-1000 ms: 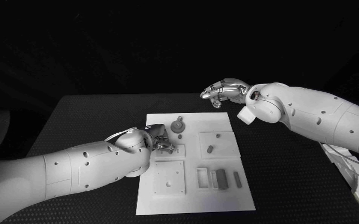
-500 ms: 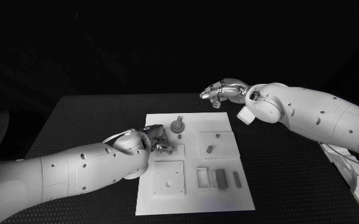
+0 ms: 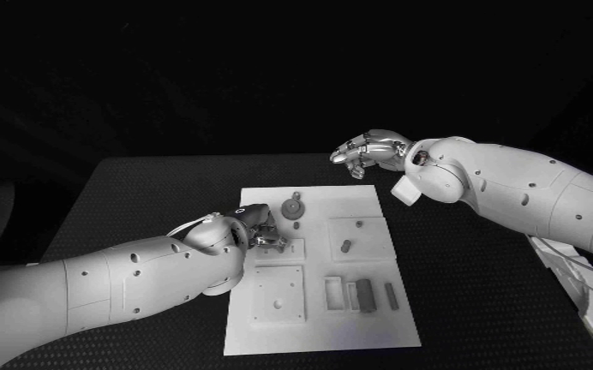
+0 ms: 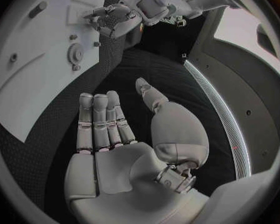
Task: Assemble the parts on the task board
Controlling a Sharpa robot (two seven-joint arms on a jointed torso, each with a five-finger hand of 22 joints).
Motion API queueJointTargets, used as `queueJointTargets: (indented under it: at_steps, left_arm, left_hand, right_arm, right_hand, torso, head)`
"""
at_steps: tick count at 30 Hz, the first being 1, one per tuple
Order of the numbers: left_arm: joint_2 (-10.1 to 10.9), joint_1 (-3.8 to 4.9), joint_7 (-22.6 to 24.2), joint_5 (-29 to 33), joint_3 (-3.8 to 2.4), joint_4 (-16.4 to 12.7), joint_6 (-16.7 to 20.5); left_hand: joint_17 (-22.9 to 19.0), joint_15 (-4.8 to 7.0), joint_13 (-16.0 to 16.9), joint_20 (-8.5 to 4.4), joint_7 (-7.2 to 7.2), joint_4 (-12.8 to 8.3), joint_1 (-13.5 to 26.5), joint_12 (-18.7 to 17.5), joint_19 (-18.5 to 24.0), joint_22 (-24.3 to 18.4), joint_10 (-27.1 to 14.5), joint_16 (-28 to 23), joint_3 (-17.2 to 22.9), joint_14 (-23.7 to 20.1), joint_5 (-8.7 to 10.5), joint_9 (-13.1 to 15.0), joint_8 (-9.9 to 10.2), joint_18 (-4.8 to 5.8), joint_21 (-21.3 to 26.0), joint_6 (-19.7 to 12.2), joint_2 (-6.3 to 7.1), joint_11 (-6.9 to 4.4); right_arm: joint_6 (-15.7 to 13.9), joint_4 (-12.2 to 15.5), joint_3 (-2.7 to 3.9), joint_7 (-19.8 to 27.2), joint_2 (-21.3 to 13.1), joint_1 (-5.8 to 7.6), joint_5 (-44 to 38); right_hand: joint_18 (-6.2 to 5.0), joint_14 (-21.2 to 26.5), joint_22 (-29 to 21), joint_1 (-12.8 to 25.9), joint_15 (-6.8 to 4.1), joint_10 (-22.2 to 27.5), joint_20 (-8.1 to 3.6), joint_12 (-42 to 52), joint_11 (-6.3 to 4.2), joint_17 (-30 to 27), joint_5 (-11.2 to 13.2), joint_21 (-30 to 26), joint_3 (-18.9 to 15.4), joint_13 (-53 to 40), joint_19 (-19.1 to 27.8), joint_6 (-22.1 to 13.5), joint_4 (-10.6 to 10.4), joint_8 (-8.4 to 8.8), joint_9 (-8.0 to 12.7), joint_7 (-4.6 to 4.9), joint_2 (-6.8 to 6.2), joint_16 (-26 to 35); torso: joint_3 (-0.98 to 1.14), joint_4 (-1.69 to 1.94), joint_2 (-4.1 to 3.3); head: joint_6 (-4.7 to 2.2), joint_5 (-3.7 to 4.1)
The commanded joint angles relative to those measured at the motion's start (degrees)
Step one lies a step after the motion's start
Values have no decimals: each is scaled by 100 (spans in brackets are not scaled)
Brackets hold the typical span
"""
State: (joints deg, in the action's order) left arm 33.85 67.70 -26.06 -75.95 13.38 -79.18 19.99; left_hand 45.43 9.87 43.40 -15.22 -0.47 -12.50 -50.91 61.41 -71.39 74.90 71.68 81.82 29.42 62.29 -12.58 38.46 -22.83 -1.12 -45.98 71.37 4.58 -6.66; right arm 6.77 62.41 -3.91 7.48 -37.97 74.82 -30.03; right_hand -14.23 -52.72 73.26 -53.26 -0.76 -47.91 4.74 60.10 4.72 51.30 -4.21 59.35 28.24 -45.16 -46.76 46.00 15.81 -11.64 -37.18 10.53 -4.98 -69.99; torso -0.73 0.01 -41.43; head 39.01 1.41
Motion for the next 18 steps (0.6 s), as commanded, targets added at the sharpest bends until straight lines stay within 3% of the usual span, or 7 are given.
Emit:
queueJointTargets:
  at_steps: [1, 6, 8, 13, 18]
  left_arm:
    - [-3, -4, 112, 35, -7, 1, 204]
    - [38, -5, 121, 35, -33, -42, 204]
    - [20, -4, 110, 35, -96, -19, 164]
    - [-1, -3, 91, 35, -97, -1, 80]
    - [-33, -3, 78, 18, -92, 56, 48]
  left_hand:
    - [5, 52, 5, -23, -10, -218, -297, 36, -33, 117, 36, 32, 253, 32, -33, 4, -20, -229, -30, 29, -265, -3]
    - [5, 53, 5, -23, -11, -220, -299, 35, -35, 116, 38, 32, 256, 35, -34, 4, -21, -229, -31, 30, -262, -4]
    - [5, 54, 5, -23, -11, -221, -300, 35, -36, 116, 39, 31, 256, 36, -34, 3, -21, -230, -31, 31, -261, -4]
    - [4, 55, 4, -23, -11, -220, -298, 33, -37, 115, 40, 30, 256, 38, -29, 2, -20, -230, -32, 30, -254, -4]
    - [2, 56, 2, -21, -9, -214, -292, 27, -35, 112, 39, 25, 257, 39, -8, -1, -16, -229, -30, 24, -241, -3]
  right_arm:
    - [86, 2, 3, 46, 0, -5, -25]
    - [88, 0, 3, 46, -6, -9, -25]
    - [88, 0, 3, 43, -6, -9, -25]
    - [84, 7, 3, 40, -10, -9, -25]
    - [82, 13, 3, 39, -13, -9, -25]
  right_hand:
    - [-77, 31, 10, 47, -23, 42, 31, 39, 10, -6, 31, -18, -17, 10, -23, 4, -19, 5, 6, 50, 12, -36]
    - [-77, 32, 10, 47, -23, 43, 30, 41, 10, -8, 31, -19, -17, 12, -23, 4, -19, 5, 6, 50, 12, -37]
    - [-77, 32, 10, 47, -23, 43, 30, 41, 10, -8, 31, -19, -16, 13, -23, 4, -19, 5, 6, 50, 12, -37]
    - [-77, 32, 10, 48, -23, 43, 30, 43, 10, -10, 31, -19, -16, 16, -23, 4, -19, 5, 6, 50, 11, -38]
    - [-77, 32, 10, 48, -23, 44, 30, 44, 10, -11, 31, -19, -16, 17, -24, 4, -18, 5, 7, 50, 11, -39]
  torso:
    - [0, 1, 1]
    - [-3, -2, -2]
    - [-5, 2, -1]
    - [11, -5, 1]
    - [6, 3, 2]
  head:
    - [-3, -1]
    - [-2, 7]
    - [4, 10]
    - [7, -5]
    - [7, -10]
